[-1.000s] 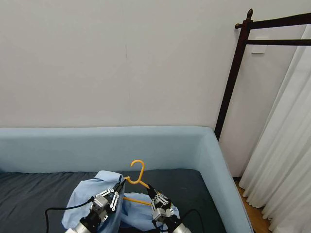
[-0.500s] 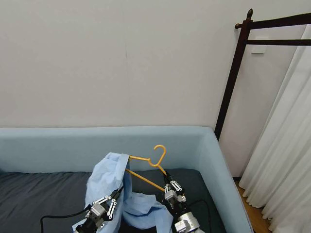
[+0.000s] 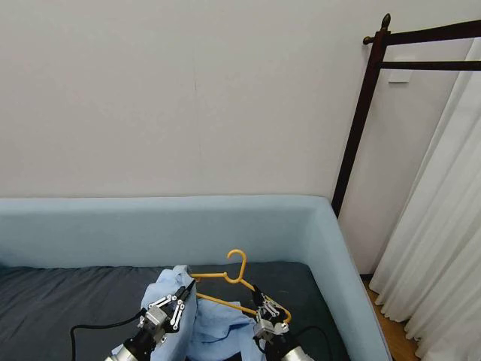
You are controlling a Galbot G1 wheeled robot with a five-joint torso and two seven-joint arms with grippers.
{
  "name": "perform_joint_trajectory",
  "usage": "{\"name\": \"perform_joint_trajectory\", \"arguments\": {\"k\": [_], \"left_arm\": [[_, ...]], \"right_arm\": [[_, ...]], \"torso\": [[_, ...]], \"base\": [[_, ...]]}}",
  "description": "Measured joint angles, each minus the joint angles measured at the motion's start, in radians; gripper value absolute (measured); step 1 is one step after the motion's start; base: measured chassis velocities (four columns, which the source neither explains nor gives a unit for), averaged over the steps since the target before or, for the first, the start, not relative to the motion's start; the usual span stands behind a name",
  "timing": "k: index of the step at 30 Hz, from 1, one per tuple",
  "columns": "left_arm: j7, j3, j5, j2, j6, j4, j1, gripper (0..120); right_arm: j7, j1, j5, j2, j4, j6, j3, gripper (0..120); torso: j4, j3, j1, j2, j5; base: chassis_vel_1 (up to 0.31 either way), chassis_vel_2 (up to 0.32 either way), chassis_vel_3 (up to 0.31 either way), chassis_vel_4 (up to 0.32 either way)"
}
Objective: Pick up the clothes from the sofa and hang them on the clothes hanger.
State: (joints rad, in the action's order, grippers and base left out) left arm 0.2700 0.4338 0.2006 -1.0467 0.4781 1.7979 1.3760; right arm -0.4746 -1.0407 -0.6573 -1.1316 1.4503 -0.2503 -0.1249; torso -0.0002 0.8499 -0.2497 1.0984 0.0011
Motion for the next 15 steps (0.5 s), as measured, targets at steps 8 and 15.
{"name": "perform_joint_trajectory", "arguments": {"k": [8,15], "left_arm": [[-0.007,-0.005,0.0,-0.011,0.005,-0.059,-0.046,0],[-0.004,-0.016,0.003,-0.017,0.005,-0.047,-0.045,0]], "right_arm": [[0.119,-0.018,0.022,0.053,0.045,-0.148,0.034,4],[0.212,-0.016,0.035,0.059,0.063,-0.271,0.057,4]], "torso": [[-0.0002,0.0,0.0,0.0,0.0],[-0.0002,0.0,0.0,0.0,-0.0001]], "base": [[0.0,0.0,0.0,0.0],[0.0,0.0,0.0,0.0]]}}
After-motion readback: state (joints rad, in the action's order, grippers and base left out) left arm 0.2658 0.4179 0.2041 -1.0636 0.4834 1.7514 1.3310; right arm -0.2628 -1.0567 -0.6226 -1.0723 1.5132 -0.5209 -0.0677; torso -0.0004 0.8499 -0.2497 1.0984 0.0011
